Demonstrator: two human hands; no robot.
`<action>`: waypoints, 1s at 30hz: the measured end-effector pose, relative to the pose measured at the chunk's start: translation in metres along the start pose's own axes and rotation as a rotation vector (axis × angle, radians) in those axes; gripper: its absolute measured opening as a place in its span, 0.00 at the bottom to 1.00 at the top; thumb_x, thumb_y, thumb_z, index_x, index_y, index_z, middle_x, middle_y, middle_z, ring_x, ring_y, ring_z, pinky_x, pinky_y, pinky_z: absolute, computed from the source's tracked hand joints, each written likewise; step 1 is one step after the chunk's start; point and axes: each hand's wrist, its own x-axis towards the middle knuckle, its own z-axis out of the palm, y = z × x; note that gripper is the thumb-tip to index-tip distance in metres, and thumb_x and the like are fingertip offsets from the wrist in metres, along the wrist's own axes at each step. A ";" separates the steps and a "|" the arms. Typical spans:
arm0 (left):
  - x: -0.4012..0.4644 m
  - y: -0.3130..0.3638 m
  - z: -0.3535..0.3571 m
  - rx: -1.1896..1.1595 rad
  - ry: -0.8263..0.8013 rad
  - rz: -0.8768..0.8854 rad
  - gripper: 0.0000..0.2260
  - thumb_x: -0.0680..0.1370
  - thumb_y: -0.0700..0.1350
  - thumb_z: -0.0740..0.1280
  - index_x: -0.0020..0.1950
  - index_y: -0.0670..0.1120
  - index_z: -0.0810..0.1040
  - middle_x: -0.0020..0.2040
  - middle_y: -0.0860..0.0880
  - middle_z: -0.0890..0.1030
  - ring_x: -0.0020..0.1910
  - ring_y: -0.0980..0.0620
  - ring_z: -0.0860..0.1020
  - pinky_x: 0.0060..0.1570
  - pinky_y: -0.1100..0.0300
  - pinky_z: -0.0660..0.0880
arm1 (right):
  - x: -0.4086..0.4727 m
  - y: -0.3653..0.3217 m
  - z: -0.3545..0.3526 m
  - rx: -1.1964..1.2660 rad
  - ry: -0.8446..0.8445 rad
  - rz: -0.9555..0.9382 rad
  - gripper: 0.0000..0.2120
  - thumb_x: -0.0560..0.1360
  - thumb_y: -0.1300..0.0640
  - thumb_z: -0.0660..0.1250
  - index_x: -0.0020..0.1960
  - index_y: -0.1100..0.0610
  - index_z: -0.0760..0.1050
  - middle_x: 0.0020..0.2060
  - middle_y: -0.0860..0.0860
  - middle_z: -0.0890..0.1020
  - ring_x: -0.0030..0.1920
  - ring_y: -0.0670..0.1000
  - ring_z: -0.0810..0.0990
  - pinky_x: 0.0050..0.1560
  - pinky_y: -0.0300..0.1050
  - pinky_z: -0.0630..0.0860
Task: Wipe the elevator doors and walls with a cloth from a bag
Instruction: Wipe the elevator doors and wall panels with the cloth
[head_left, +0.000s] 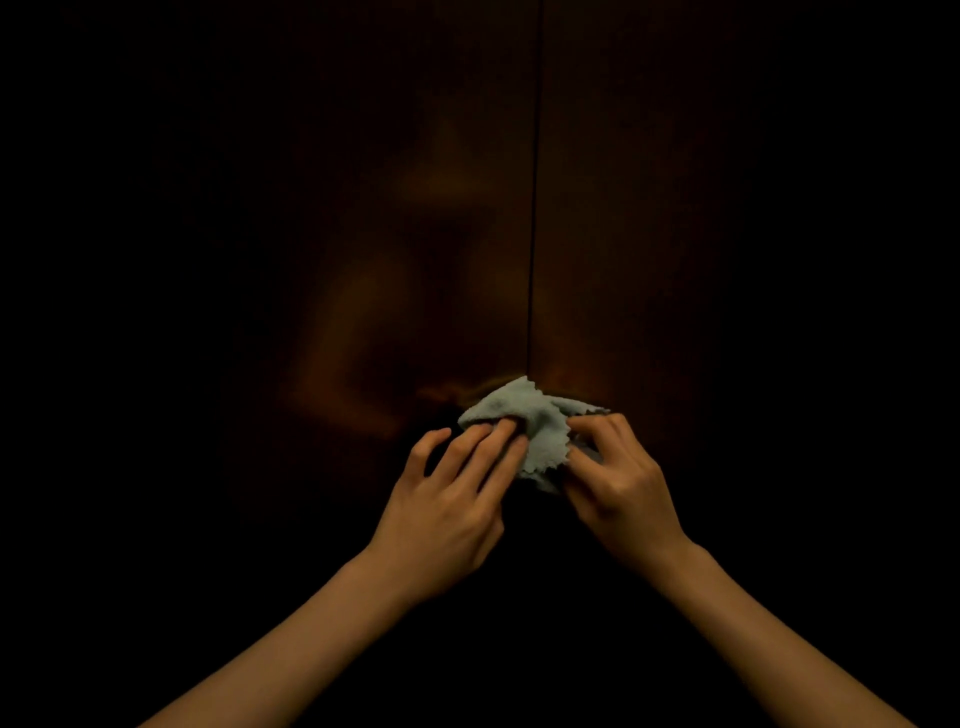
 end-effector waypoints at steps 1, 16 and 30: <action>-0.010 0.006 0.010 0.005 0.005 0.006 0.27 0.72 0.51 0.62 0.70 0.45 0.69 0.70 0.45 0.71 0.66 0.48 0.67 0.62 0.49 0.60 | -0.013 -0.001 0.008 -0.010 0.000 -0.003 0.11 0.73 0.56 0.60 0.40 0.63 0.76 0.47 0.59 0.78 0.48 0.55 0.72 0.38 0.46 0.76; -0.128 0.091 0.123 -0.034 -0.128 0.066 0.30 0.70 0.51 0.57 0.71 0.44 0.66 0.71 0.44 0.69 0.68 0.46 0.64 0.63 0.49 0.59 | -0.183 -0.027 0.085 0.003 -0.088 0.091 0.09 0.73 0.54 0.60 0.42 0.59 0.74 0.47 0.55 0.77 0.46 0.54 0.75 0.32 0.42 0.75; -0.255 0.170 0.207 -0.191 -0.472 0.037 0.41 0.59 0.54 0.74 0.70 0.46 0.66 0.70 0.47 0.71 0.67 0.47 0.64 0.62 0.48 0.59 | -0.335 -0.080 0.160 0.191 -0.347 0.224 0.20 0.63 0.61 0.77 0.44 0.51 0.67 0.48 0.47 0.70 0.48 0.47 0.71 0.35 0.35 0.73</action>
